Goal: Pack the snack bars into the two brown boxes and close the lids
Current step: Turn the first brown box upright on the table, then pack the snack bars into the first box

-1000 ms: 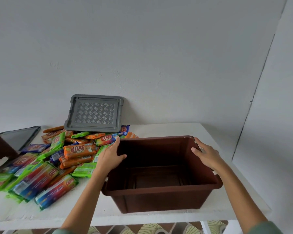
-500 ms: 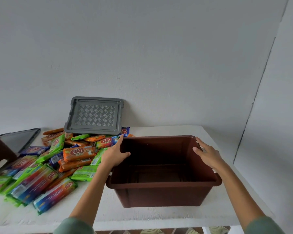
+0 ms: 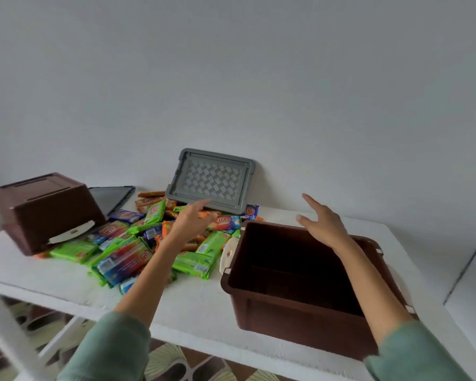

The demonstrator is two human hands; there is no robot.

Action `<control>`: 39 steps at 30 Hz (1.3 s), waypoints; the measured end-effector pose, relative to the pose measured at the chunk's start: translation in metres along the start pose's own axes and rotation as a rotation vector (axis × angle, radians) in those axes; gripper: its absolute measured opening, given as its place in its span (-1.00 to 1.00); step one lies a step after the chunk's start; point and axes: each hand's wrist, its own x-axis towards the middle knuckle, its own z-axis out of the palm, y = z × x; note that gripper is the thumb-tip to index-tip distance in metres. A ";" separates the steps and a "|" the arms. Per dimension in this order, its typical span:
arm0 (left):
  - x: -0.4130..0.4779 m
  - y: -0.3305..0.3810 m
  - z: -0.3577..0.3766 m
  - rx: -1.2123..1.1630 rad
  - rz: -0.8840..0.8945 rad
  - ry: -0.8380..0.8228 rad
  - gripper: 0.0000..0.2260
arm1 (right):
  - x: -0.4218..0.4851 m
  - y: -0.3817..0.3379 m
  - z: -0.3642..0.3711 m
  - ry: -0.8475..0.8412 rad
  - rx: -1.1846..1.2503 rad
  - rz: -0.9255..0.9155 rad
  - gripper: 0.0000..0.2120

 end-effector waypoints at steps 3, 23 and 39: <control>0.007 -0.032 -0.042 0.018 -0.046 0.093 -0.59 | 0.026 -0.060 0.041 -0.054 0.053 -0.116 -0.42; -0.011 -0.206 -0.049 0.426 -0.041 -0.079 -0.20 | 0.124 -0.143 0.273 -0.571 -0.211 -0.333 -0.14; -0.023 -0.168 -0.045 0.668 -0.169 0.095 -0.30 | 0.118 -0.148 0.248 -0.626 -0.390 -0.318 -0.23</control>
